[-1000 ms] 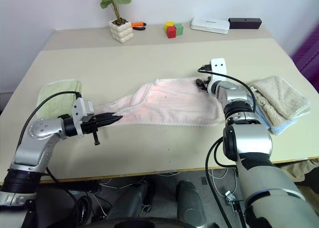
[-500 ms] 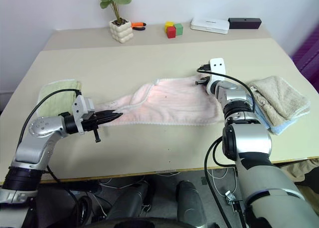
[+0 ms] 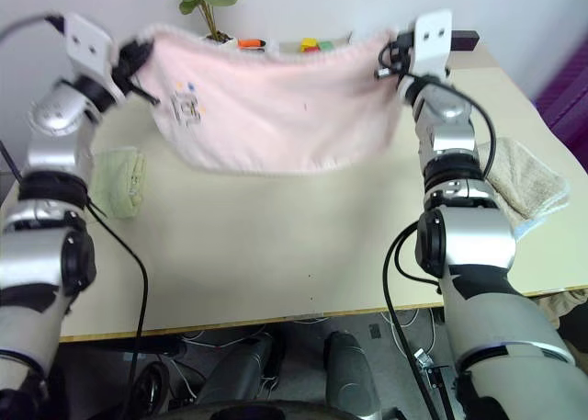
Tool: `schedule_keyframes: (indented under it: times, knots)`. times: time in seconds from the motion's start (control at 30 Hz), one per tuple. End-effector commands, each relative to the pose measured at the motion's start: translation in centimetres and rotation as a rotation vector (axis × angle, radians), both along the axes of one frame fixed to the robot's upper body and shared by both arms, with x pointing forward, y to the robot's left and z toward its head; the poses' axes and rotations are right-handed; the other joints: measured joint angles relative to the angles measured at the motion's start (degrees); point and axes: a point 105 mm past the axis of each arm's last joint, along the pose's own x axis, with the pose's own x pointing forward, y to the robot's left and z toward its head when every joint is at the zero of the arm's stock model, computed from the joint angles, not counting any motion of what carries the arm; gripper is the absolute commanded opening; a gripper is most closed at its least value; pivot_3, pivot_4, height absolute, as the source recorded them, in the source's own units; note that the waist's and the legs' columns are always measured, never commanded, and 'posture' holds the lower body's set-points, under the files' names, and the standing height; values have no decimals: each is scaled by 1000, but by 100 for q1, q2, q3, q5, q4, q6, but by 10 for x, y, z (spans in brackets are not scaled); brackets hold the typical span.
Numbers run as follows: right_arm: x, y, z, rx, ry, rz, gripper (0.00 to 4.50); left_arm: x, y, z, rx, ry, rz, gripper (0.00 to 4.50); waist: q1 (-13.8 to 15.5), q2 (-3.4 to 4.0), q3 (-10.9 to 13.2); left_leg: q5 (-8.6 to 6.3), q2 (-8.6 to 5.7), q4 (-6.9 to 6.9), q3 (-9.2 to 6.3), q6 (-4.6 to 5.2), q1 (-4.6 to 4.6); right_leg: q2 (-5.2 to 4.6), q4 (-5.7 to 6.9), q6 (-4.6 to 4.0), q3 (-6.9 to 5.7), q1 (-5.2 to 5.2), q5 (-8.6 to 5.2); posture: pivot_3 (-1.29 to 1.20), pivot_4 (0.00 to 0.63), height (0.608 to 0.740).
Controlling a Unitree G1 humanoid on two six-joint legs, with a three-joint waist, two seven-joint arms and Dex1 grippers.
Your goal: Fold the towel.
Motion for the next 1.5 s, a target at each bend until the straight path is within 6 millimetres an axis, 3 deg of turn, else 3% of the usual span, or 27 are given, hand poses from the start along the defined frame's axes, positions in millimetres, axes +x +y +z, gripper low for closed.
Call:
schedule_keyframes:
  times: [0.03,0.1,0.17,0.37,0.4,0.5,0.63,0.77,0.87,1.03,1.23,1.37,1.47,1.5]
  knots:
    - [-18,-6,30,35,-173,80,66,-12,9,14,40,-68,-38,0,-15,1,0,-1,0,-2,1,1,0,-1,0,1,1,0,-1,0,150,740]
    - [-23,-3,27,20,-189,136,66,-16,6,9,53,-64,-94,0,-31,0,0,-2,0,1,1,3,-1,0,0,1,0,1,0,0,150,740]
    - [-32,-2,17,-9,-208,184,66,-20,1,-9,111,-28,-162,0,-37,1,0,-14,-1,7,1,24,-2,0,2,1,0,3,0,0,150,740]
    - [-80,15,-71,-246,-79,386,66,-49,0,-95,237,182,-376,0,-105,5,-7,-24,0,15,-1,43,2,0,16,3,4,5,0,0,150,740]
    - [-89,17,-102,-341,0,399,66,-58,3,-111,243,238,-415,0,-109,5,-3,-24,0,16,0,42,1,0,18,2,6,1,0,0,150,740]
    - [-115,20,-147,-413,148,493,66,-79,5,-134,269,330,-502,0,-110,6,-4,-23,0,16,1,40,-4,1,28,1,12,-11,0,0,150,740]
    - [-125,7,-142,-469,149,468,66,-92,7,-138,258,387,-554,0,-98,9,-2,-18,3,28,5,32,0,-1,31,-3,18,-7,3,0,150,740]
    - [-137,-4,-155,-432,277,565,66,-99,10,-142,264,422,-551,0,-54,4,-6,-20,9,21,1,31,37,-2,14,-6,15,33,2,0,150,740]
    - [-138,-9,-159,-432,315,571,889,-101,12,-142,260,429,-544,0,13,4,-6,-22,11,15,0,35,39,-3,6,-6,17,35,2,0,150,740]
    - [-145,-4,-172,-516,374,619,3373,-104,7,-148,267,452,-558,0,66,4,-6,-23,12,20,2,33,37,-3,7,-7,19,33,3,0,150,740]
    - [-139,-4,-163,-554,361,613,3373,-104,3,-146,265,436,-558,0,76,4,-6,-23,12,20,3,33,36,-5,7,-7,19,33,3,0,150,740]
    - [-133,7,-157,-572,326,615,3373,-105,3,-145,267,427,-553,0,74,4,-6,-23,13,20,3,32,37,-4,7,-7,19,32,3,0,150,740]
    - [-133,7,-166,-649,351,620,2505,-106,1,-146,268,428,-555,0,74,4,-6,-23,13,18,3,32,36,-4,7,-7,19,32,3,0,150,740]
    - [-134,7,-167,-645,361,626,2009,-107,1,-145,266,428,-557,0,74,4,-6,-23,13,18,3,32,36,-4,7,-7,19,32,2,0,150,740]
